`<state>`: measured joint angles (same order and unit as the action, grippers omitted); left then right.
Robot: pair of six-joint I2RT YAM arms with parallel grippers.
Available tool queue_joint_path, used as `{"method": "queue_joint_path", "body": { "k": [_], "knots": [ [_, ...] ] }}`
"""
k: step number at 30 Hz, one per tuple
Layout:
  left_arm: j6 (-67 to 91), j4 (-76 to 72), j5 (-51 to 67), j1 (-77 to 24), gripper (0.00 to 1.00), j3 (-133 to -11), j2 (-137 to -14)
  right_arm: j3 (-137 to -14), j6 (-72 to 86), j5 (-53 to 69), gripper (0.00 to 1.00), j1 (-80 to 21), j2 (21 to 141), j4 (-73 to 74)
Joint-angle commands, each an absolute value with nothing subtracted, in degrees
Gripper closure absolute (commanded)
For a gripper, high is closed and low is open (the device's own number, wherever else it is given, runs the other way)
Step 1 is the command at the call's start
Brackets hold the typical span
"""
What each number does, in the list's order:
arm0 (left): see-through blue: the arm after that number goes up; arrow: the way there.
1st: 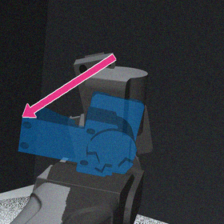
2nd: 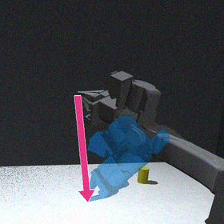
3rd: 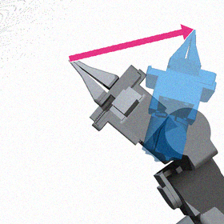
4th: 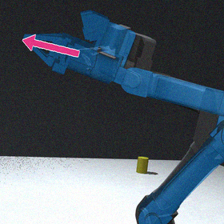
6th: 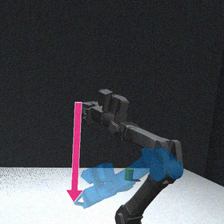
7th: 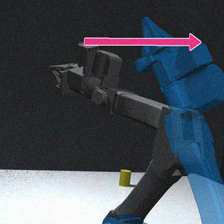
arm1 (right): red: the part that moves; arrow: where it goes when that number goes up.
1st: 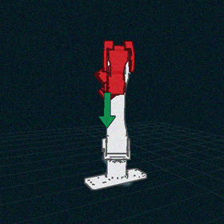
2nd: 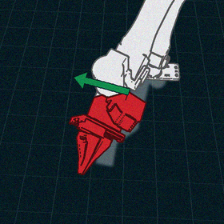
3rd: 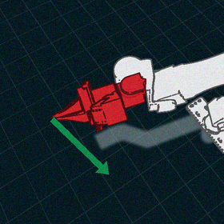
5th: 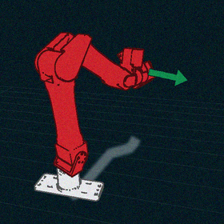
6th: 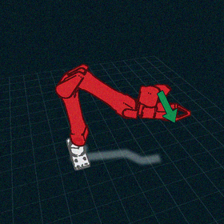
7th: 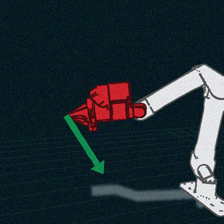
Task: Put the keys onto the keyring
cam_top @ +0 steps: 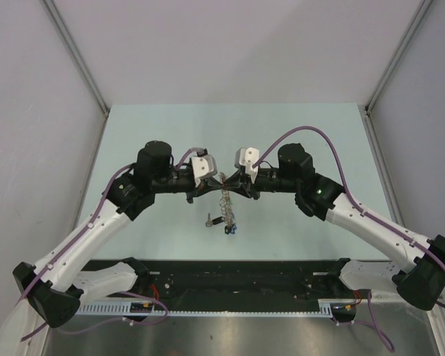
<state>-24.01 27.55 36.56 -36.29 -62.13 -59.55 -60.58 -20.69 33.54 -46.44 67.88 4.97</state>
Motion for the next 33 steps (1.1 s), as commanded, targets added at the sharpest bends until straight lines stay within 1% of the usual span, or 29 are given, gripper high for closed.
{"method": "queue_joint_path", "body": {
  "k": [1, 2, 4, 5, 6, 7, 8, 9, 11, 12, 17, 19, 22, 26, 33],
  "knots": [
    [-24.35, 26.46, 40.25, -36.83, 1.00, -65.65, -59.33, -63.37, -21.44, 33.93, 0.81, -47.11, 68.20, 3.34],
    [-24.35, 26.46, 40.17, -36.83, 1.00, -65.65, -59.33, -63.37, -21.45, 33.93, 0.83, -47.20, 68.20, 3.43],
    [-24.35, 26.46, 40.34, -36.83, 1.00, -65.74, -59.33, -63.46, -21.53, 33.58, 0.89, -47.28, 68.29, 3.69],
    [-24.35, 26.46, 40.43, -36.83, 0.99, -65.74, -59.15, -63.46, -21.62, 33.40, 0.93, -47.37, 68.20, 3.78],
    [-24.26, 26.37, 40.34, -36.83, 1.00, -65.57, -59.06, -63.46, -21.62, 33.40, 0.99, -47.29, 68.20, 4.04],
    [-24.08, 26.19, 40.08, -36.83, 1.00, -65.39, -58.71, -63.46, -21.62, 33.31, 1.00, -47.37, 68.12, 4.13],
    [-23.82, 25.58, 39.99, -36.83, 0.99, -65.13, -58.54, -63.46, -21.36, 33.14, 1.00, -47.37, 67.77, 4.13],
    [-23.73, 25.23, 39.90, -36.83, 0.94, -64.43, -58.27, -63.46, -21.18, 33.22, 1.00, -47.29, 67.76, 4.04],
    [-22.68, 22.60, 39.46, -36.74, 0.89, -62.50, -56.78, -63.37, -20.48, 33.40, 1.00, -47.02, 67.15, 3.96],
    [-22.24, 21.37, 39.38, -36.74, 0.84, -61.53, -56.08, -63.37, -20.30, 33.57, 1.00, -46.93, 66.89, 4.04],
    [-17.85, 12.67, 44.10, -33.06, 0.71, -54.95, -51.34, -63.37, -19.51, 34.19, 1.00, -46.06, 65.66, 3.96],
    [-15.30, 8.38, 45.96, -30.77, 0.70, -52.92, -50.28, -63.37, -18.90, 34.71, 1.00, -45.88, 65.22, 4.04],
    [-14.24, 6.25, 47.72, -29.71, 0.68, -50.63, -49.57, -63.37, -18.37, 34.89, 1.00, -45.35, 64.60, 4.04],
    [-14.41, 5.98, 48.43, -29.79, 0.65, -50.10, -50.62, -63.46, -17.76, 35.24, 1.00, -45.26, 64.25, 3.69],
    [-14.85, 4.83, 48.78, -29.71, 0.66, -49.83, -51.68, -63.28, -16.53, 35.95, 1.00, -45.00, 64.16, 2.55]
  ]
}}
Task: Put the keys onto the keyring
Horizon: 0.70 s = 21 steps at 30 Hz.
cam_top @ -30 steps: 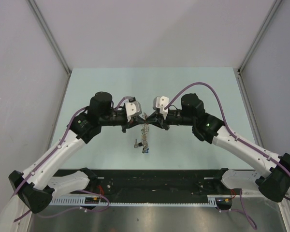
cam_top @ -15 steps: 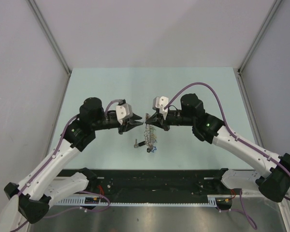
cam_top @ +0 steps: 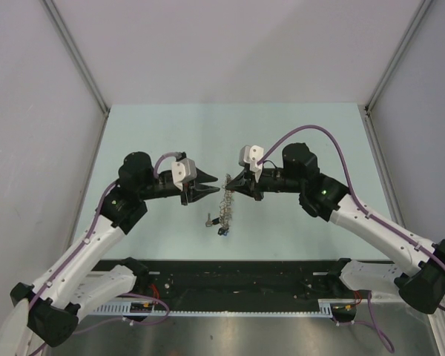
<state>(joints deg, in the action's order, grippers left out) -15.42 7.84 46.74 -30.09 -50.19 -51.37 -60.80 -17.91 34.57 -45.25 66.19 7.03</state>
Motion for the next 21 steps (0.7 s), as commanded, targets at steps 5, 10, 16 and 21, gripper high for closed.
{"method": "queue_joint_path", "body": {
  "k": [5, 10, 16, 21],
  "knots": [
    [-15.03, 4.57, 49.39, -29.79, 0.69, -49.83, -52.65, -63.02, -15.56, 36.65, 1.00, -45.00, 64.07, 1.23],
    [-15.82, 5.36, 49.92, -29.79, 0.71, -49.66, -53.26, -62.58, -14.59, 36.74, 1.00, -44.83, 64.07, 0.62],
    [-15.82, 5.62, 50.80, -29.88, 0.75, -49.83, -53.79, -62.23, -13.62, 37.53, 1.00, -44.74, 64.34, -2.55],
    [-16.26, 6.42, 51.77, -29.97, 0.80, -50.36, -54.40, -62.23, -13.71, 37.97, 1.00, -44.74, 64.69, -2.72]
  ]
}}
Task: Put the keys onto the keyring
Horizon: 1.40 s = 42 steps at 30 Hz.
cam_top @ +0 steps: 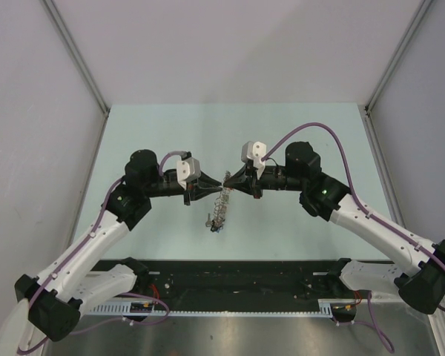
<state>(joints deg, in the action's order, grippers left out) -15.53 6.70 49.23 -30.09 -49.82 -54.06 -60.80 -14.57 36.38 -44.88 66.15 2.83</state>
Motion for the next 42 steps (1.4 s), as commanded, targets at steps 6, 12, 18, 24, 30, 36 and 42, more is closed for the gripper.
{"method": "queue_joint_path", "body": {
  "k": [6, 12, 18, 24, 30, 36, 42],
  "knots": [
    [-16.35, 7.56, 51.86, -30.32, 0.83, -51.59, -54.75, -62.23, -14.06, 38.41, 1.00, -44.91, 65.21, -2.55],
    [-16.26, 8.35, 52.38, -30.59, 0.82, -53.00, -54.41, -62.23, -14.68, 38.32, 1.00, -45.09, 65.74, -1.93],
    [-15.21, 7.30, 51.24, -30.50, 0.76, -53.17, -53.79, -62.23, -14.94, 38.76, 1.00, -45.18, 66.09, -1.50],
    [-14.85, 7.29, 50.80, -30.50, 0.74, -53.61, -53.79, -62.14, -15.38, 38.94, 1.00, -45.35, 66.01, -0.79],
    [-14.33, 7.12, 50.98, -30.59, 0.71, -53.96, -53.53, -62.14, -16.08, 38.85, 1.00, -45.44, 66.09, -0.26],
    [-13.80, 7.29, 51.59, -30.50, 0.73, -54.23, -54.23, -62.23, -16.17, 38.85, 1.00, -45.70, 66.09, -0.26],
    [-13.62, 8.17, 51.94, -30.67, 0.76, -54.58, -55.54, -62.23, -16.17, 38.85, 1.00, -46.05, 66.01, -0.44]
  ]
}}
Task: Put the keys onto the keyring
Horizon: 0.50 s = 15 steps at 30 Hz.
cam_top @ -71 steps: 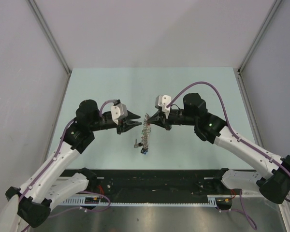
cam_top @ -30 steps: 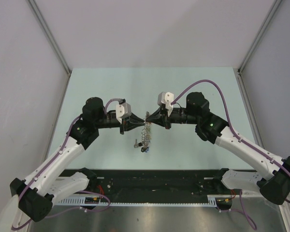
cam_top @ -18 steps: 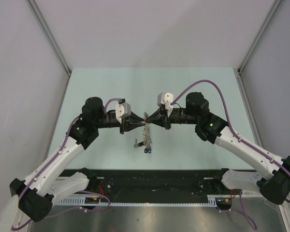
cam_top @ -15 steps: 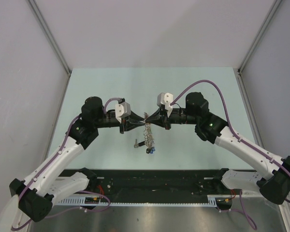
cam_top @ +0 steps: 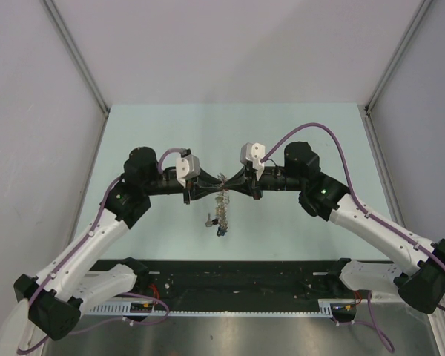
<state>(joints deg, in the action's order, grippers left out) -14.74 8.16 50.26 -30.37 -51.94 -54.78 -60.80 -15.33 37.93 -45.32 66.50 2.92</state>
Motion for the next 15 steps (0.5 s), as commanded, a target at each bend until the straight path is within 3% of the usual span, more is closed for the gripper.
{"method": "queue_joint_path", "body": {
  "k": [1, 8, 15],
  "knots": [
    [-13.88, 8.78, 52.12, -30.85, 0.76, -54.75, -55.63, -62.23, -16.17, 38.85, 1.00, -45.88, 66.01, -0.44],
    [-15.29, 11.07, 50.98, -32.43, 0.80, -55.90, -57.13, -62.23, -16.08, 39.02, 1.00, -46.32, 66.18, -0.97],
    [-15.29, 10.37, 49.14, -32.61, 0.95, -55.72, -56.87, -62.14, -15.91, 38.94, 1.00, -46.41, 66.71, -0.62]
  ]
}}
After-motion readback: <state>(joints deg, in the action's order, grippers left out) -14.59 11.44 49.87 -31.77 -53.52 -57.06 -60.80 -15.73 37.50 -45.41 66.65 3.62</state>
